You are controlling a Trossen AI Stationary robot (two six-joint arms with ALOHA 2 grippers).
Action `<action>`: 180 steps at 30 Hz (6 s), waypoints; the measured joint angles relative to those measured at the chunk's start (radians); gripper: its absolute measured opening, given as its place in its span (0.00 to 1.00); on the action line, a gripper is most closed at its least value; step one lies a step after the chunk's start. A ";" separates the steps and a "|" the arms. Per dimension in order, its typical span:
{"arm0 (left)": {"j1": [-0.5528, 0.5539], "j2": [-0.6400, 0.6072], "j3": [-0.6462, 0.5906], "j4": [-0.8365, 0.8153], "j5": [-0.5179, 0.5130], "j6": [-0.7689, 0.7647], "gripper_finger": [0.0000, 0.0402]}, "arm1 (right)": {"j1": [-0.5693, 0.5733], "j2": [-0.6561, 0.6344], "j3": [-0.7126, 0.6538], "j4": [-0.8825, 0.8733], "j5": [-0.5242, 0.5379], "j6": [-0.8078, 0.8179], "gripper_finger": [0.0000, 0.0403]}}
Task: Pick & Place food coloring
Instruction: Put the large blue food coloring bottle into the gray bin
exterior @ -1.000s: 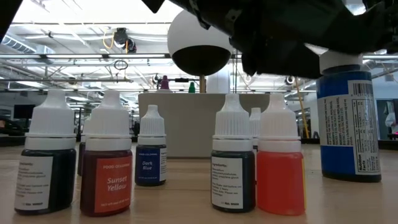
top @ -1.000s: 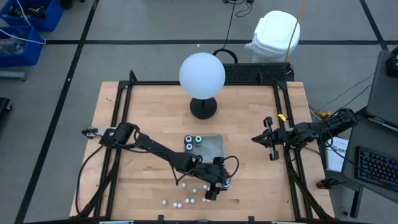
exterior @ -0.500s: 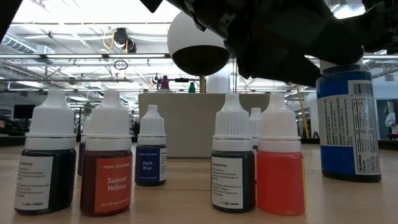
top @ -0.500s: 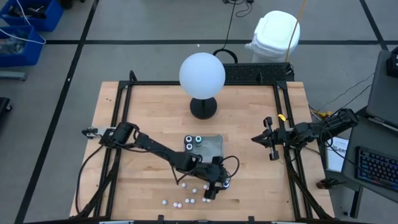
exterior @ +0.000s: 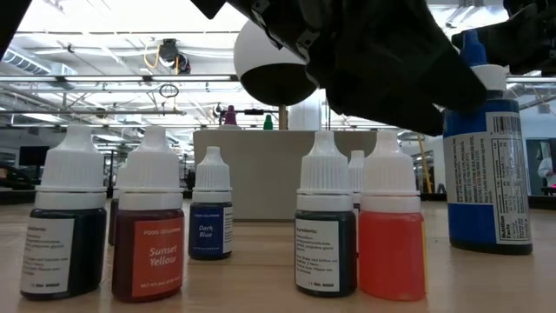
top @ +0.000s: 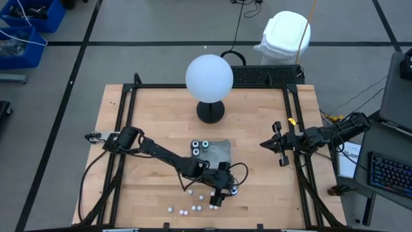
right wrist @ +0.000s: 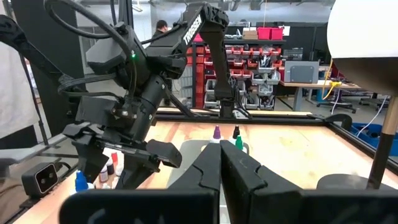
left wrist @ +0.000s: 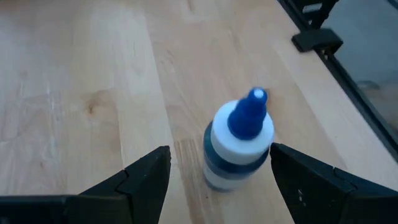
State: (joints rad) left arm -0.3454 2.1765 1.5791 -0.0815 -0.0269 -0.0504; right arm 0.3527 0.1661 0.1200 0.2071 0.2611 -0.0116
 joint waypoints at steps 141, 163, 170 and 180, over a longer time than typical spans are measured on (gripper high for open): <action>0.070 -0.542 -0.653 0.174 -0.389 -0.129 0.30 | 0.000 0.001 -0.001 -0.052 0.052 0.053 0.00; 0.077 -0.479 -0.653 0.199 -0.320 -0.126 0.37 | 0.000 0.009 -0.001 -0.050 0.056 0.053 0.00; 0.075 -0.480 -0.653 0.220 -0.286 -0.120 0.61 | 0.000 0.009 -0.001 -0.046 0.056 0.053 0.00; 0.017 -0.576 -0.635 0.313 -0.290 0.092 0.65 | 0.000 0.009 -0.001 -0.047 0.053 0.087 0.00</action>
State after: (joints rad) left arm -0.3287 1.6010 0.9443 0.2320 -0.3173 0.0421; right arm 0.3526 0.1753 0.1192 0.1600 0.3138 0.0753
